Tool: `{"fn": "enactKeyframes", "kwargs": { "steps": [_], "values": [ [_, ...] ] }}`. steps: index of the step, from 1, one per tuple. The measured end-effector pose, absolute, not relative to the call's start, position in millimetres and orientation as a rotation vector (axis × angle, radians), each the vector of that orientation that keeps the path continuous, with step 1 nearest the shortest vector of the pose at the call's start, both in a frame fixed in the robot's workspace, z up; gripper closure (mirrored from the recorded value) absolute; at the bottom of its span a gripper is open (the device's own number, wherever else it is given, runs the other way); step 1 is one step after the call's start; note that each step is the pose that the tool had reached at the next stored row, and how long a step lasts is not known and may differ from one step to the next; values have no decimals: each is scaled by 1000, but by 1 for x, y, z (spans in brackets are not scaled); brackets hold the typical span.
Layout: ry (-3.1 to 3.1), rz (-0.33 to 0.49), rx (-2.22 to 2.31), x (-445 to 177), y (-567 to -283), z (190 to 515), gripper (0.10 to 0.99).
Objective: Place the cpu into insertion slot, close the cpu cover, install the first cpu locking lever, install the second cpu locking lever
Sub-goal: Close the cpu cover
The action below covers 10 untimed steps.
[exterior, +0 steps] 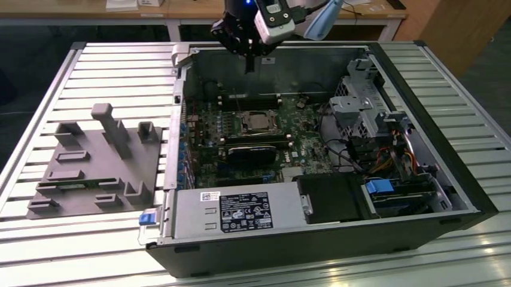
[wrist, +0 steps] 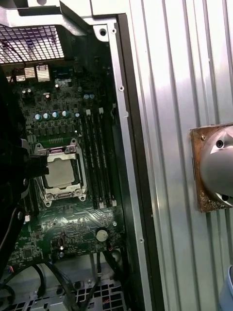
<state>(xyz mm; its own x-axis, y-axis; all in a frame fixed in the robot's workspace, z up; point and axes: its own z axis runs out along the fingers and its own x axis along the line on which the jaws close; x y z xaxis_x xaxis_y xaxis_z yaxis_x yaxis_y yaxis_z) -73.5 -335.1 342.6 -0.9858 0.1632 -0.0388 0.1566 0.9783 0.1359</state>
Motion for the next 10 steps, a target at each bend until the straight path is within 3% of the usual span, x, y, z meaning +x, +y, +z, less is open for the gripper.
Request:
{"fn": "enactKeyframes", "kwargs": {
  "steps": [10],
  "values": [
    [3077,205,249,-74,-335,324,980]
  ]
}}
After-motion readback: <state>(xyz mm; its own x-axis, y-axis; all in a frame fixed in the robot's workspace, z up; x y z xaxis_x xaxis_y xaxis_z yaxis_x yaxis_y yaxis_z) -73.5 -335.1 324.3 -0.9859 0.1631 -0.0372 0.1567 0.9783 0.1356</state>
